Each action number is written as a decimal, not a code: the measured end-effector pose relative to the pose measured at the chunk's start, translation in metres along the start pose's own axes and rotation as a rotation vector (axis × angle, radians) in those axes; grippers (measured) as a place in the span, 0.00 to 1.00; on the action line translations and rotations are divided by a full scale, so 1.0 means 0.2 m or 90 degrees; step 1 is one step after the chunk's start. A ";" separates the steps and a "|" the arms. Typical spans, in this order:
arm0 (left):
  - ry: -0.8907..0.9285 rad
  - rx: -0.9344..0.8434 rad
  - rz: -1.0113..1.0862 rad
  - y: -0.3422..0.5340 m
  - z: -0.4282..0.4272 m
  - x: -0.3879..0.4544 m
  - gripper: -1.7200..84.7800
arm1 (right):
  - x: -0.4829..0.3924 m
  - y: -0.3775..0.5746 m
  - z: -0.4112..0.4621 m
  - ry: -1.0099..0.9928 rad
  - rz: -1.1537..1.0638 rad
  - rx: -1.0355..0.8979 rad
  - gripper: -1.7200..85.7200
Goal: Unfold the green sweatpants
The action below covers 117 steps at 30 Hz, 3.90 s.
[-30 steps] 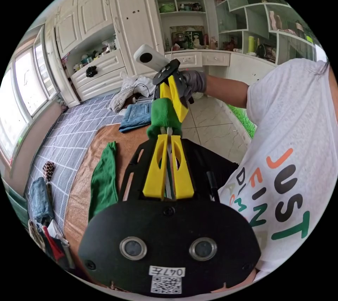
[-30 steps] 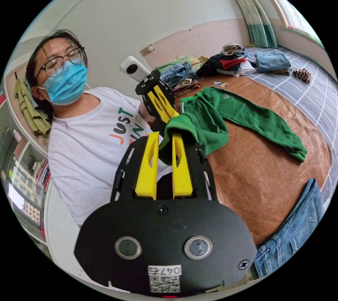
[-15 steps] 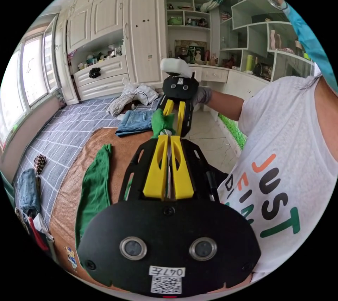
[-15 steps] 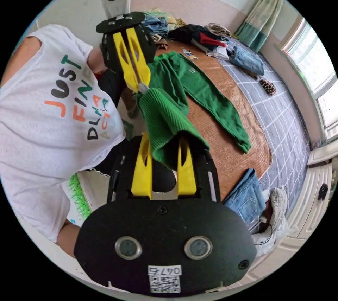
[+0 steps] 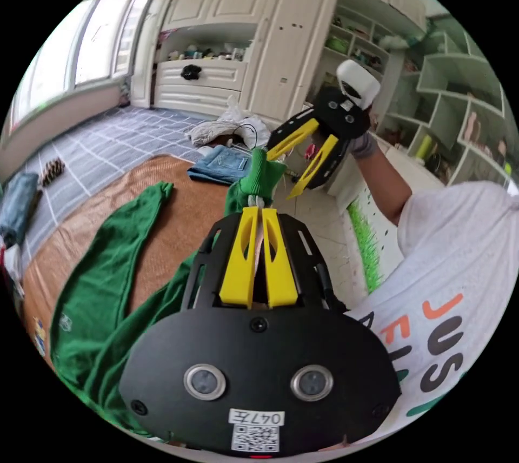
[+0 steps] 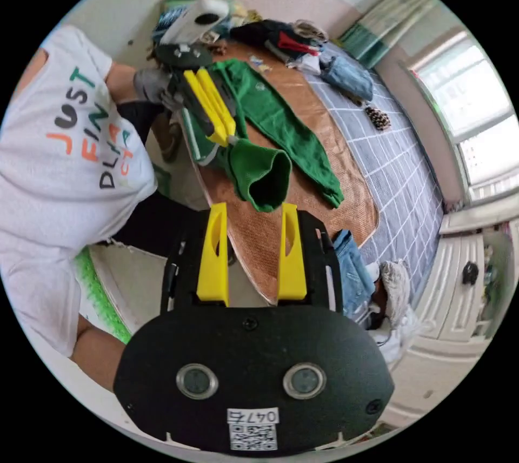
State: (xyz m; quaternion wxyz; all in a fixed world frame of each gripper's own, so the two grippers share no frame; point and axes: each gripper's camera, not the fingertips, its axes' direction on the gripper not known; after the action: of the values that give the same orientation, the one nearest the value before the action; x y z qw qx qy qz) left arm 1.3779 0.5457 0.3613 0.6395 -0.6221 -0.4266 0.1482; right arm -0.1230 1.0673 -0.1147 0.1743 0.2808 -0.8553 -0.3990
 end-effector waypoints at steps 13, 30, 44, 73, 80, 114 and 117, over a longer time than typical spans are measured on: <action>-0.146 0.107 -0.066 0.17 0.69 0.73 0.01 | -0.21 1.02 0.78 -0.392 0.701 0.554 0.15; -0.296 -0.031 -0.126 1.10 1.14 1.14 0.01 | -0.02 1.92 1.86 -0.377 0.864 0.282 0.05; -0.387 0.154 -0.698 3.14 0.48 1.31 0.09 | -0.34 2.17 2.00 -0.355 0.911 0.283 0.06; -0.066 0.477 -0.762 3.77 1.76 1.67 0.08 | 0.20 1.82 2.07 -0.516 0.935 0.591 0.02; -0.094 0.485 -0.904 3.70 2.11 1.21 0.11 | 0.58 1.45 2.60 -0.533 1.132 0.574 0.15; -0.113 0.148 -0.703 3.09 2.67 1.46 0.09 | 0.04 0.92 1.69 -0.301 0.973 0.389 0.02; -0.056 0.117 -0.679 3.02 2.80 1.45 0.09 | -0.09 0.79 1.43 -0.144 0.971 0.280 0.02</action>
State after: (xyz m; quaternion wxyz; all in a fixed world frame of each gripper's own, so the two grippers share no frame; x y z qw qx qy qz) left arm 1.3470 1.2398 -0.1673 0.6594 -0.2541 -0.6946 -0.1344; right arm -0.3127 1.3291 -0.1697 0.2516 -0.3954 -0.8832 -0.0184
